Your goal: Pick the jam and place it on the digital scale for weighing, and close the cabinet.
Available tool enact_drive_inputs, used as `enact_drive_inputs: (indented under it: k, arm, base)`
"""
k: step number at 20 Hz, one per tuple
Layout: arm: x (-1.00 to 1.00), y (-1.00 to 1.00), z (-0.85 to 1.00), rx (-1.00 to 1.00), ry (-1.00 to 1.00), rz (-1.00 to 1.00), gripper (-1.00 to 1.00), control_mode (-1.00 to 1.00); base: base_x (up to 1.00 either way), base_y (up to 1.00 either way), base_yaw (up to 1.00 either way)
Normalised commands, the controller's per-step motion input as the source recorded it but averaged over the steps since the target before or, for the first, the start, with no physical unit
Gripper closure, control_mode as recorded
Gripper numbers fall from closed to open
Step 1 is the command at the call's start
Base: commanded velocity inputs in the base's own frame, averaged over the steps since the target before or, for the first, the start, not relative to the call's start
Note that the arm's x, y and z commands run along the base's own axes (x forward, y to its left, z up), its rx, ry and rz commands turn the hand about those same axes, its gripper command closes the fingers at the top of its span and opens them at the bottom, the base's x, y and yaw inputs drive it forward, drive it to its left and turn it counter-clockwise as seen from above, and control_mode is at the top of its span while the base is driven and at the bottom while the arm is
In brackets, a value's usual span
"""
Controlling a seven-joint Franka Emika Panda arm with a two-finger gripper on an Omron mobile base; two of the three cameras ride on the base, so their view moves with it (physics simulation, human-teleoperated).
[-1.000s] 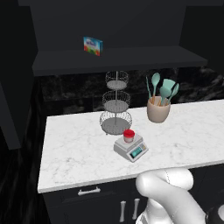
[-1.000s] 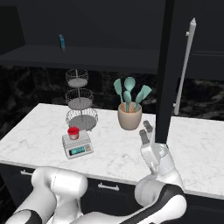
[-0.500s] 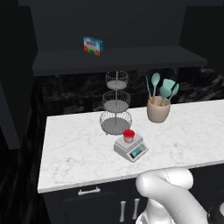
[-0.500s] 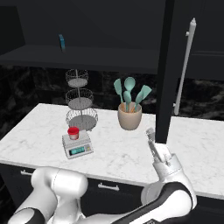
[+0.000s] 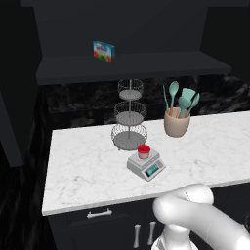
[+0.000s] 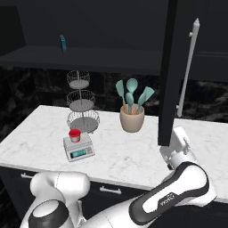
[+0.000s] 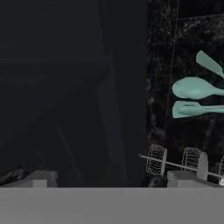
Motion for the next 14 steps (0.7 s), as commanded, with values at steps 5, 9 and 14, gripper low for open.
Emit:
enact_drive_inputs:
  k: [5,9,14]
  arm:
    - [0.49,-0.99,-0.03,0.22,0.11,0.09,-1.00,-1.00]
    - [0.27,-0.97,0.00,0.38,0.00,0.08,-1.00,-1.00]
    - [0.05,-0.54,0.44,0.35,0.00,0.12,-1.00,-1.00]
  base:
    - [0.00,0.00,0.00]
    - [0.00,0.00,0.00]
    - [0.00,0.00,0.00]
